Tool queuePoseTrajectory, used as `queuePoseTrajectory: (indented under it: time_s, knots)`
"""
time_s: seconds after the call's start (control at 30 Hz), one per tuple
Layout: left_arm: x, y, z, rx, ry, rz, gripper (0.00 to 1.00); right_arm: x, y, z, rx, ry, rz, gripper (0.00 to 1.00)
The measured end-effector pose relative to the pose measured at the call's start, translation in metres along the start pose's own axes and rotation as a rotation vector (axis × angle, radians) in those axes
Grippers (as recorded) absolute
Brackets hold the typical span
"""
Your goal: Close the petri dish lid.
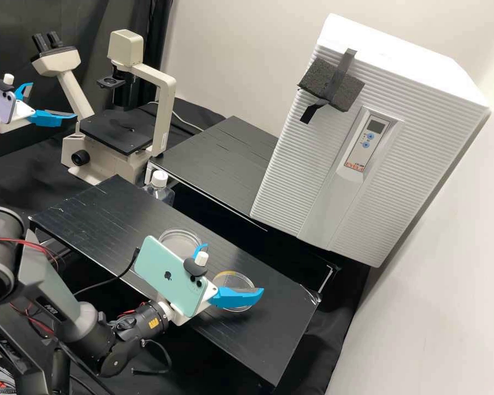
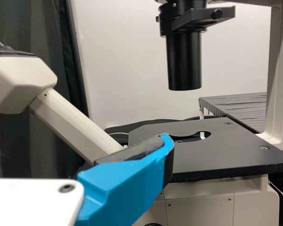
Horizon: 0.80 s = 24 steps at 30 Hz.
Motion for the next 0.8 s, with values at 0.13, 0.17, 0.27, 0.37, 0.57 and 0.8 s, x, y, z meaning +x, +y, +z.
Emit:
queuePoseTrajectory:
  time_s: [0.13, 0.17, 0.27, 0.37, 0.57, 0.8]
  knots:
    - [0.0, 0.0, 0.0, 0.0, 0.0, 0.0, 1.0, -0.001, 0.001, 0.002, 0.0, -0.009, 0.001, 1.0]
    - [0.0, 0.0, 0.0, 0.0, 0.0, 0.0, 1.0, -0.001, 0.001, 0.002, 0.0, -0.009, 0.001, 1.0]
    - [0.0, 0.0, 0.0, 0.0, 0.0, 0.0, 1.0, -0.001, 0.001, 0.003, 0.003, -0.011, -0.002, 1.0]
    - [0.0, 0.0, 0.0, 0.0, 0.0, 0.0, 1.0, 0.0, -0.001, 0.005, 0.012, -0.021, -0.013, 1.0]
    - [0.0, 0.0, 0.0, 0.0, 0.0, 0.0, 1.0, 0.0, -0.003, 0.012, 0.016, -0.038, -0.043, 1.0]
    - [0.0, 0.0, 0.0, 0.0, 0.0, 0.0, 1.0, -0.001, -0.004, 0.013, 0.042, -0.027, -0.056, 1.0]
